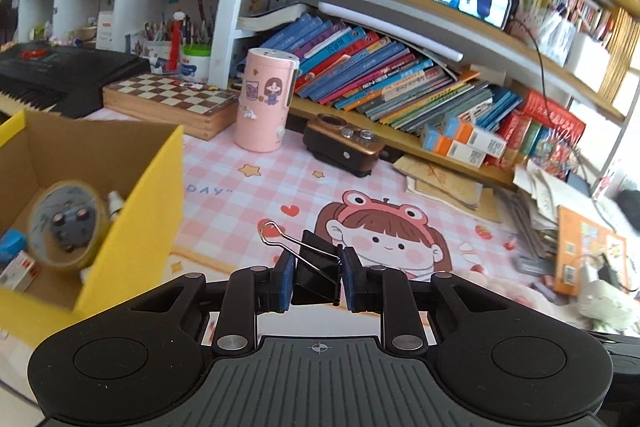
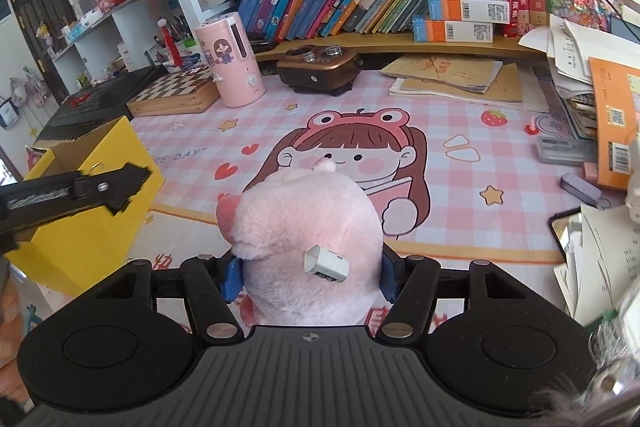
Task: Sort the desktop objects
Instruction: 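Lift the pig and binder clip and carry both toward the yellow box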
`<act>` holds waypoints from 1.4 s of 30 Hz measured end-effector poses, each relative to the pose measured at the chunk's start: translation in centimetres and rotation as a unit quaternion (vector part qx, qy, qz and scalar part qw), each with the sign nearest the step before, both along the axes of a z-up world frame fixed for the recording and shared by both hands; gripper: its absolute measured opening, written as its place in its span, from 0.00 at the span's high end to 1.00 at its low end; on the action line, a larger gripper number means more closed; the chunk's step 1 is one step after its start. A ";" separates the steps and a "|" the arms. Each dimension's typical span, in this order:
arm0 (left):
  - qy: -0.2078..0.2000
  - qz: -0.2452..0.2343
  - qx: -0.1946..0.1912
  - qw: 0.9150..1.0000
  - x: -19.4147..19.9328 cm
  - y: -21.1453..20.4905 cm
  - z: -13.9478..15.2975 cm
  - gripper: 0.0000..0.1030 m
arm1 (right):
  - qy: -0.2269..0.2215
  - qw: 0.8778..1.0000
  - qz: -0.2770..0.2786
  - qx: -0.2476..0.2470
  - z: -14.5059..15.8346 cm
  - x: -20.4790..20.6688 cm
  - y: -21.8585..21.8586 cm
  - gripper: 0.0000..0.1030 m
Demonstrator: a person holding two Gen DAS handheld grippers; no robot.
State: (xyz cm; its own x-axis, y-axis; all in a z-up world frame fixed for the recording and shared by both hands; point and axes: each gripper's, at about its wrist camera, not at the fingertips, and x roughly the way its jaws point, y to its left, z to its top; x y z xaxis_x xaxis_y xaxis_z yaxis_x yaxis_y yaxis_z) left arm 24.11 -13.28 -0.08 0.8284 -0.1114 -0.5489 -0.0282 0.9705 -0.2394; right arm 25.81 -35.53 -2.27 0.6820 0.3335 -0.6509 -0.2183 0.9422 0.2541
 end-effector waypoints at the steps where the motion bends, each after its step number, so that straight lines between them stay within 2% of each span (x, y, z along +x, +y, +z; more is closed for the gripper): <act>1: 0.000 0.001 -0.004 1.000 -0.6 0.3 0.1 0.78 | 0.003 1.000 -0.004 0.000 0.1 -0.4 0.2 0.42; 16: 0.024 -0.007 -0.069 0.997 -8.4 6.1 -0.6 0.78 | 0.017 1.000 -0.016 -0.018 1.0 -7.3 5.7 0.42; 42: 0.021 0.005 -0.082 0.996 -19.5 15.9 -0.5 0.78 | 0.021 0.999 0.006 -0.030 1.8 -18.9 16.3 0.42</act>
State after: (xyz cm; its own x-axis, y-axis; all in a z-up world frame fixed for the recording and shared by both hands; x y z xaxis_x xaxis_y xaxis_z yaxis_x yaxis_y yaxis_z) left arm 4.63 2.57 -0.60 0.8068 -0.1953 -0.5576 -0.0500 0.9179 -0.3937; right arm 6.88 -19.24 -0.52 0.6507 0.3000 -0.6976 -0.2195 0.9538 0.2053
